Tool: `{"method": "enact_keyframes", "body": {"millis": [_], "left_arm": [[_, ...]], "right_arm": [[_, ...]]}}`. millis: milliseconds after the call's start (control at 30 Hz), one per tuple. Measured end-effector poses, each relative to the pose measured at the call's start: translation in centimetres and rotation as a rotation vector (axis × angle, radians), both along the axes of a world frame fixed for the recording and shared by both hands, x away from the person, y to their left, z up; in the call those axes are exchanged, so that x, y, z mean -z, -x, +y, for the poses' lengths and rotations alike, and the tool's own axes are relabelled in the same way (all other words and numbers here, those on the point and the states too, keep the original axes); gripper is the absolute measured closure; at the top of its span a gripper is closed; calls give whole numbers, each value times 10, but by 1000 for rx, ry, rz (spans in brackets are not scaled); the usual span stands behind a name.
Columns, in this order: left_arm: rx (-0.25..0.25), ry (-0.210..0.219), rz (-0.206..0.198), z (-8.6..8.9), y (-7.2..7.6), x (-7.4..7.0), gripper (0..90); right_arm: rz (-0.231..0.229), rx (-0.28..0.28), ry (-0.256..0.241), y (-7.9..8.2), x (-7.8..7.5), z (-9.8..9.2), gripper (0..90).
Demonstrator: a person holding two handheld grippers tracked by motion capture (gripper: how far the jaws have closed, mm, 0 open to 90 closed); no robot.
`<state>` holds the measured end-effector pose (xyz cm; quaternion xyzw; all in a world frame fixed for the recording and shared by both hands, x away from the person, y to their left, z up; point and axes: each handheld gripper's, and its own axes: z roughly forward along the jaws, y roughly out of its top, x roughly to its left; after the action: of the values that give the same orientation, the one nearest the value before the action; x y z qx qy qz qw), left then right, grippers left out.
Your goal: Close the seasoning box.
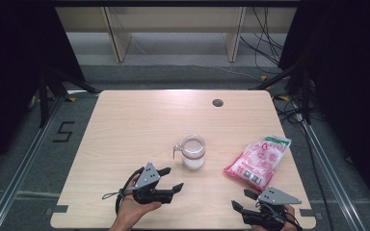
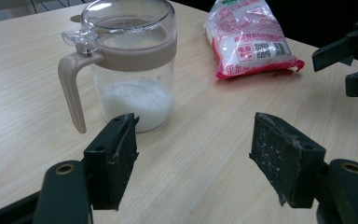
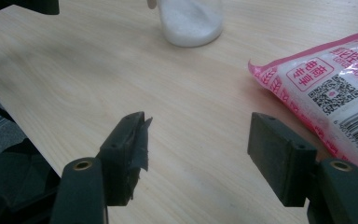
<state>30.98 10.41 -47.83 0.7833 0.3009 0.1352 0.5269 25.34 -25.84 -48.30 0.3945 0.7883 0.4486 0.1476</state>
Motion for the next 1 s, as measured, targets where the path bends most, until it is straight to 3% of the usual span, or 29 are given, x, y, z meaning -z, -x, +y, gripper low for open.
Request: {"method": "enact_keyframes", "body": {"millis": [33,133,200,267,300,333,367,433,467,500,567,600,633,667,733,767,867,900,1000], "left_arm": [[-1,-5,0,0,1,1,301],[-7,-18,2,1,5,2,295],[-9,-18,1,1,7,4,293],[-6,-16,4,1,9,7,291],[3,-22,4,2,10,8,291],[-2,-19,9,2,11,9,291],[0,-21,10,2,12,9,290],[-3,-20,16,2,14,11,287],[4,-52,9,4,15,11,284],[7,-23,15,2,16,13,284],[16,-42,13,2,20,14,283],[17,-41,18,2,21,15,282],[19,-53,14,2,23,16,282],[18,-38,17,1,24,18,281],[33,-59,0,2,25,20,279],[25,-45,29,1,27,21,276],[34,-64,27,2,30,24,270],[38,-83,24,3,31,24,267],[39,-74,35,2,35,27,265]], "right_arm": [[48,24,-22,3,-1,3,379],[1,3,0,0,-1,2,379],[23,2,-13,1,-1,3,379],[6,-1,-7,0,-1,2,378],[51,10,-28,3,-1,4,378],[56,11,-26,3,-1,4,377],[30,-5,-24,0,1,3,377],[30,-15,-22,0,1,3,376],[31,-15,-21,0,1,3,373],[31,-21,-21,0,2,3,364],[40,-20,-15,0,3,4,360],[72,-10,-28,3,3,6,357],[61,-24,-15,2,3,5,354],[57,-32,2,3,4,5,353],[79,-29,-19,6,4,8,350],[59,-46,10,5,4,7,349],[84,-47,1,9,6,9,345],[56,-57,14,7,6,7,345],[71,-59,22,9,7,7,342]]}}
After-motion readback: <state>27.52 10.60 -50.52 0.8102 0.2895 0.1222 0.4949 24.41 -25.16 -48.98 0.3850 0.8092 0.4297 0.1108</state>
